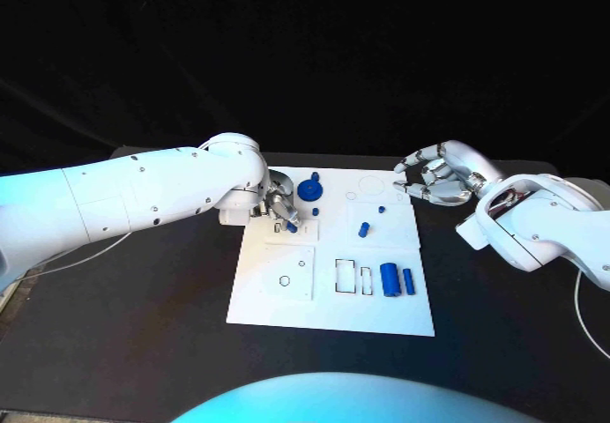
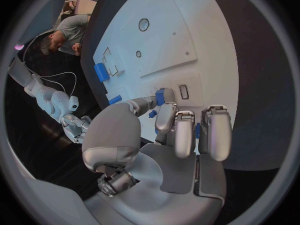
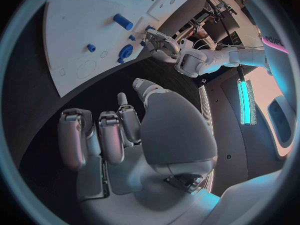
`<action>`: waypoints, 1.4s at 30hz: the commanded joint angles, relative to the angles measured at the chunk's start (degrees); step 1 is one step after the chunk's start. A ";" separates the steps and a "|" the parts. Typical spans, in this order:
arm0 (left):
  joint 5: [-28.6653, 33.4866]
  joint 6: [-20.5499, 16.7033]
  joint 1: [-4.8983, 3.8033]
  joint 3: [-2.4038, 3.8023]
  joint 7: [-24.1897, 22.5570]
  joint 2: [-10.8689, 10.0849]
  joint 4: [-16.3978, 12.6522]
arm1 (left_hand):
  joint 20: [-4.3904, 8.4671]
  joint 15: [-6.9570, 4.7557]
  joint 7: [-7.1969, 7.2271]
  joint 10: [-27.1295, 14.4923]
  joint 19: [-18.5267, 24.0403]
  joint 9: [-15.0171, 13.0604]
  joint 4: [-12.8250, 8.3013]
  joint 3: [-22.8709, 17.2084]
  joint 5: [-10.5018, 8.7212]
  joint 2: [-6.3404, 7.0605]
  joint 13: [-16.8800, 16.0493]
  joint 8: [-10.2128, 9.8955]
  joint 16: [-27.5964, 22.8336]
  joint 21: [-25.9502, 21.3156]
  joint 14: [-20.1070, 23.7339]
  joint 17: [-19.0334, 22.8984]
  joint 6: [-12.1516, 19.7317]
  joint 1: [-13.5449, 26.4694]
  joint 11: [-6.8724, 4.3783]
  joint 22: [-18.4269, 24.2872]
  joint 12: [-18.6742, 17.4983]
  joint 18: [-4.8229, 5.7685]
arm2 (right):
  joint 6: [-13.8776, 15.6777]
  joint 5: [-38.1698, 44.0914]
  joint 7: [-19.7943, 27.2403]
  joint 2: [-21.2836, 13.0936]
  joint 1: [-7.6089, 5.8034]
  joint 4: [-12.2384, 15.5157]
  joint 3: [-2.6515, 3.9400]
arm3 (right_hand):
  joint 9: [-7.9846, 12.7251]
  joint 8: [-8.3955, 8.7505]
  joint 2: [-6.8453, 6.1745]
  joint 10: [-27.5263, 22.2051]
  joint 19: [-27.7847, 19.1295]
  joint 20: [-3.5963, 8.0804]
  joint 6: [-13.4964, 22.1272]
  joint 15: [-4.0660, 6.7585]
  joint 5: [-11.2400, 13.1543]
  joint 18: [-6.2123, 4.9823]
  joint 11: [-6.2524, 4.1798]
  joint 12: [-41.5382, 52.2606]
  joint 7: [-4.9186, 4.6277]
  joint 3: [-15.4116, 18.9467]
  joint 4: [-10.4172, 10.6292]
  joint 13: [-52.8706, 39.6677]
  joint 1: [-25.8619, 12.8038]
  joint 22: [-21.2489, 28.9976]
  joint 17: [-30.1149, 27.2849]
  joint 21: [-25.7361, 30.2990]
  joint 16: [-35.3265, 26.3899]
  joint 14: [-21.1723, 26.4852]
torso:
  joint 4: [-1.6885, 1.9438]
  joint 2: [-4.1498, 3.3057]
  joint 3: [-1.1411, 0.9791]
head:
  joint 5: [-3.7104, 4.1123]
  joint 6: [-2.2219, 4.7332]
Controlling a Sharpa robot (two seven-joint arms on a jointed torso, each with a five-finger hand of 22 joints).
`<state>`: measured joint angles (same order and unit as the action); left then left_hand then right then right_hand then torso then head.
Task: Assemble the parts on the task board
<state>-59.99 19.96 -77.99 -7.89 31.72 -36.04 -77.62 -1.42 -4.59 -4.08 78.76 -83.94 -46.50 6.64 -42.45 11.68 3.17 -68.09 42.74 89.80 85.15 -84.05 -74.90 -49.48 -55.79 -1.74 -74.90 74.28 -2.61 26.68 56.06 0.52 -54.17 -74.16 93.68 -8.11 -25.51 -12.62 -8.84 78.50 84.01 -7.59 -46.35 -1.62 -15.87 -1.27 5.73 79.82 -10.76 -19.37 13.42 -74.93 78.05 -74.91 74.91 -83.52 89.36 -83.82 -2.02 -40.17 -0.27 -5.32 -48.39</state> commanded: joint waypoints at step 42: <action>0.56 2.96 0.07 -0.05 0.00 0.81 1.19 | 0.65 -1.06 2.98 2.51 -1.75 0.33 -6.52 -8.70 -2.68 -4.34 -3.03 0.37 0.20 0.37 -5.95 -15.10 -5.27 6.68 -0.95 -6.07 2.45 0.57 | -0.67 0.73 0.24 -0.01 0.07 -0.05 0.00 | 0.07 -0.28 -0.27 0.04 2.19 0.49 0.21 0.39 0.16 -0.54 -0.14 -0.08 0.24 -0.14 0.21 -3.68 -0.40 -9.82 12.65 0.25 -0.38 -5.53 | 0.01 0.00 -0.05 | 0.15 -0.19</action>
<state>-59.89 22.13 -77.96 -7.93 31.76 -35.37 -76.38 -1.21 -5.22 -3.85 80.93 -84.13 -46.26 7.59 -43.42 9.30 -0.96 -71.04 43.03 89.80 85.15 -83.84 -74.90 -51.60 -49.49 -2.66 -74.91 76.54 -2.61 26.68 56.13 0.52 -54.22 -74.13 93.62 -8.11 -25.51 -12.62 -8.84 78.50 84.01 -7.59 -46.35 -1.62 -15.87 -1.28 5.74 79.82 -10.76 -19.37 13.42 -74.91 78.05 -74.92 74.95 -83.52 89.36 -83.82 -2.00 -40.18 -0.30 -5.13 -48.56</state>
